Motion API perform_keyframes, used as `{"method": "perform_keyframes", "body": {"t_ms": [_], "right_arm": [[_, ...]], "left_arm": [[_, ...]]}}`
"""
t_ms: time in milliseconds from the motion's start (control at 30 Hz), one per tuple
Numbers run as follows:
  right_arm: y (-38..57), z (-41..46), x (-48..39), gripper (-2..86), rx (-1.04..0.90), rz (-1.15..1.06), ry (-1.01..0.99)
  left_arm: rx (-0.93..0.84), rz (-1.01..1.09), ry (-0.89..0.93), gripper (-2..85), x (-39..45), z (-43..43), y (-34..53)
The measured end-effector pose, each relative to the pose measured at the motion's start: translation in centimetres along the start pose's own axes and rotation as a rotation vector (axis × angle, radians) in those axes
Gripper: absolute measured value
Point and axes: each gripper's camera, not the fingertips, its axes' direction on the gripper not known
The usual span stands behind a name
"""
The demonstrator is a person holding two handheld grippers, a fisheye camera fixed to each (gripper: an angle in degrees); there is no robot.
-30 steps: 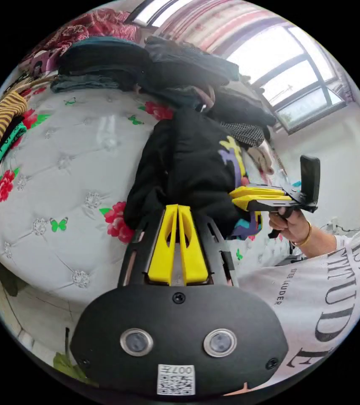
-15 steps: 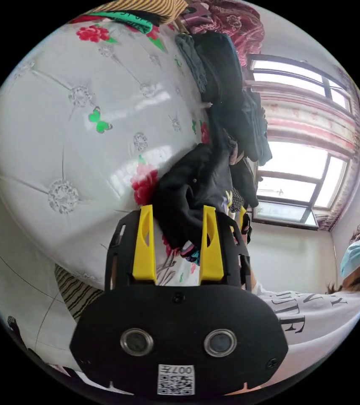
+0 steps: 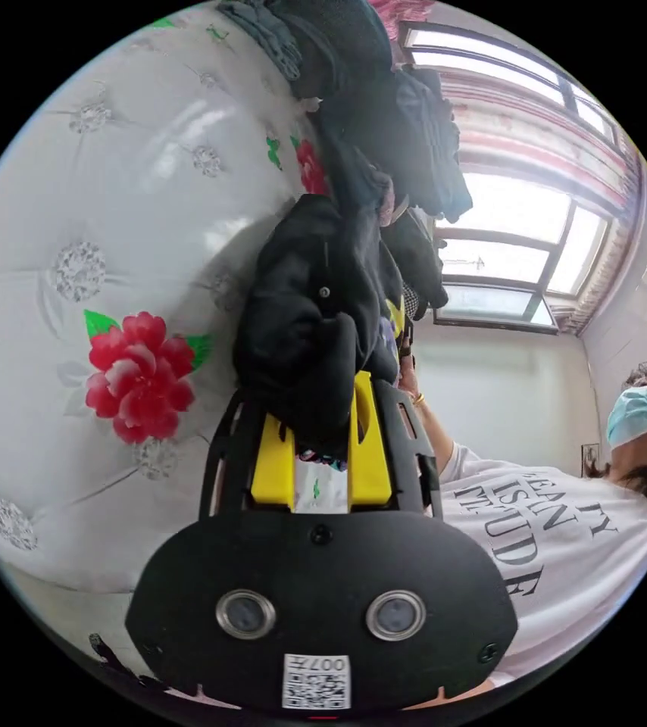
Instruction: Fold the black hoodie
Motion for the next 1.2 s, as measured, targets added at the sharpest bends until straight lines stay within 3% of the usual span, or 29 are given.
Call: {"method": "perform_keyframes", "body": {"t_ms": [267, 367, 500, 600, 700, 800, 933, 1000, 1200], "right_arm": [[-2.1, -8.8, -20.7, 9.8, 0.111, -0.429, -0.035], [-5.1, -11.8, -30.9, 10.4, 0.194, -0.624, 0.046], [-12.2, -14.1, -35.9, 11.5, 0.406, -0.650, 0.263], [-15.5, -14.4, -31.1, 12.3, 0.545, -0.479, 0.567], [-13.5, -13.6, -22.6, 12.0, 0.493, -0.367, 0.567], [-6.2, -12.8, -15.4, 11.4, 0.491, -0.376, 0.533], [7.1, -10.7, -5.3, 11.0, 0.409, -0.203, 0.715], [12.5, -10.9, -2.2, 10.8, 0.385, -0.097, 0.827], [23.2, -20.5, -2.7, 10.1, 0.607, 0.109, 1.206]], "left_arm": [[0.004, 0.379, 0.182, 9.6, 15.3, 3.9, -4.9], [0.034, 0.542, 0.225, 9.8, 23.0, 7.8, -9.5], [0.077, 0.498, 0.152, 11.1, 27.6, 17.5, -17.4], [0.015, 0.413, -0.068, 11.8, 25.4, 25.8, -21.2], [-0.080, 0.373, -0.155, 10.6, 20.9, 30.8, -19.0], [-0.156, 0.455, -0.274, 9.0, 17.2, 33.2, -13.7], [-0.308, 0.534, -0.530, 8.6, 12.6, 36.5, -5.8], [-0.469, 0.586, -0.676, 8.1, 10.3, 39.6, -0.3], [-0.667, 0.772, -0.880, 5.7, 10.1, 48.0, 9.3]]}}
